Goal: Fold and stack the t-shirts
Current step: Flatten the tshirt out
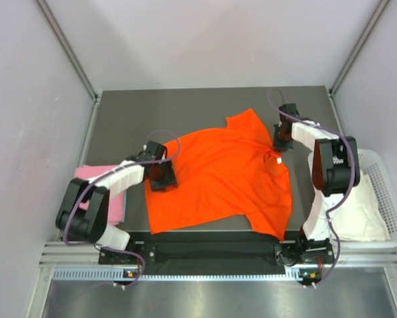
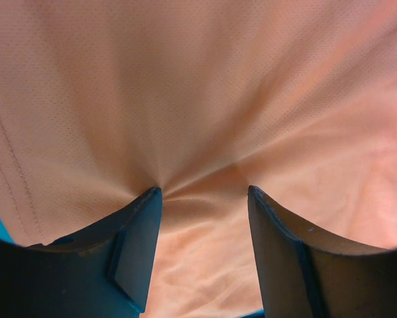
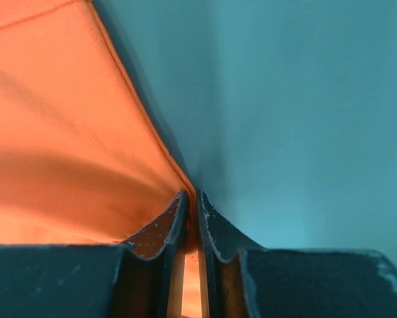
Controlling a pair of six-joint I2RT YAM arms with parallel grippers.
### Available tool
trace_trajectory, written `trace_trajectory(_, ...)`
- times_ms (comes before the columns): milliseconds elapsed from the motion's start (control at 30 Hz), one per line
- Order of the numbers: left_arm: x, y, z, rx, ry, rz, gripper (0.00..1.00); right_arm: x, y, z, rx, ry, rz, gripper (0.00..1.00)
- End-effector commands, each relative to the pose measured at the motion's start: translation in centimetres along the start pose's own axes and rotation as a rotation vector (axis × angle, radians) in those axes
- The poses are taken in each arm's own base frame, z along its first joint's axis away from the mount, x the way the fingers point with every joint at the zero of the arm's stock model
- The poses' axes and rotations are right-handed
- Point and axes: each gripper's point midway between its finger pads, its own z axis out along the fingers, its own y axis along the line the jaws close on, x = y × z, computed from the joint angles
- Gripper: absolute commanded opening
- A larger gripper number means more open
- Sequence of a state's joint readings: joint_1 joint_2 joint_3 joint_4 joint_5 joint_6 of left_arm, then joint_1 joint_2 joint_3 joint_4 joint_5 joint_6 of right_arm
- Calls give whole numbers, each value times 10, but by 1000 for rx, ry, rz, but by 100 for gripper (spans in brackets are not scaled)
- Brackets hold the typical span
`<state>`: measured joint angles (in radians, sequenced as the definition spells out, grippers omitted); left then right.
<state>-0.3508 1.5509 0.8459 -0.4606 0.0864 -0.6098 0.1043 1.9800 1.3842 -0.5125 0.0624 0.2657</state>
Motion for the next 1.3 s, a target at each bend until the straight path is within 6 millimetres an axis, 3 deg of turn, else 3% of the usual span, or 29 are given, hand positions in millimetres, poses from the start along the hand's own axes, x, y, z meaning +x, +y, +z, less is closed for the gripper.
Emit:
trace_trajectory(0, 84, 28, -15, -51, 190, -40, 60, 5, -10, -35, 31, -73, -12, 11)
trace_trajectory(33, 94, 33, -17, -51, 196, -43, 61, 13, -15, -36, 40, -67, -19, 12)
trace_trajectory(67, 97, 22, -22, -2, 185, -17, 61, 10, -17, -41, 48, -86, -32, 13)
trace_trajectory(167, 72, -5, -45, 87, 79, -4, 65, -5, -15, -54, 37, -138, -39, 20)
trace_trajectory(300, 4, -44, -80, 140, -103, -8, 73, -33, 0, -59, -11, -187, -10, 23)
trace_trajectory(367, -40, -73, -96, 202, -197, -11, 74, -55, 15, -65, -55, -220, 10, 31)
trace_trajectory(400, -52, -79, -88, 200, -200, -13, 74, -56, 22, -54, -70, -199, 5, 36)
trace_trajectory(433, -71, -96, -97, 246, -233, -6, 74, -77, 33, -59, -101, -233, 1, 42)
trace_trajectory(467, -86, -98, -95, 254, -247, -18, 74, -80, 43, -56, -120, -222, -11, 45)
trace_trajectory(500, -100, -105, -88, 261, -235, -30, 73, -80, 48, -40, -119, -194, -20, 46)
trace_trajectory(533, -103, -110, -86, 289, -200, -36, 72, -101, 59, -46, -140, -234, -27, 50)
trace_trajectory(600, -120, -112, -81, 301, -168, -53, 68, -119, 79, -37, -166, -271, -56, 59)
trace_trajectory(633, -123, -112, -81, 304, -166, -39, 67, -120, 90, -24, -178, -266, -72, 60)
trace_trajectory(667, -125, -112, -81, 305, -169, -29, 67, -130, 97, -33, -192, -298, -80, 61)
trace_trajectory(700, -128, -113, -81, 310, -176, -19, 67, -129, 103, -18, -191, -285, -85, 61)
trace_trajectory(733, -129, -112, -80, 312, -180, -12, 67, -145, 112, -24, -203, -324, -88, 60)
trace_trajectory(800, -126, -111, -76, 324, -162, -5, 67, -149, 125, -11, -186, -336, -108, 61)
trace_trajectory(833, -126, -113, -75, 339, -163, 1, 67, -162, 131, -14, -181, -382, -131, 62)
trace_trajectory(900, -121, -114, -70, 357, -130, 2, 66, -161, 141, -4, -129, -402, -170, 64)
trace_trajectory(933, -120, -116, -69, 368, -127, 1, 65, -171, 145, -8, -115, -435, -185, 65)
trace_trajectory(1000, -116, -115, -65, 377, -110, -6, 65, -166, 148, 6, -61, -424, -206, 64)
trace_trajectory(1133, -120, -111, -62, 366, -114, -12, 64, -165, 147, 14, -10, -422, -218, 56)
trace_trajectory(1267, -125, -98, -60, 324, -117, -18, 63, -157, 141, 26, 29, -398, -246, 57)
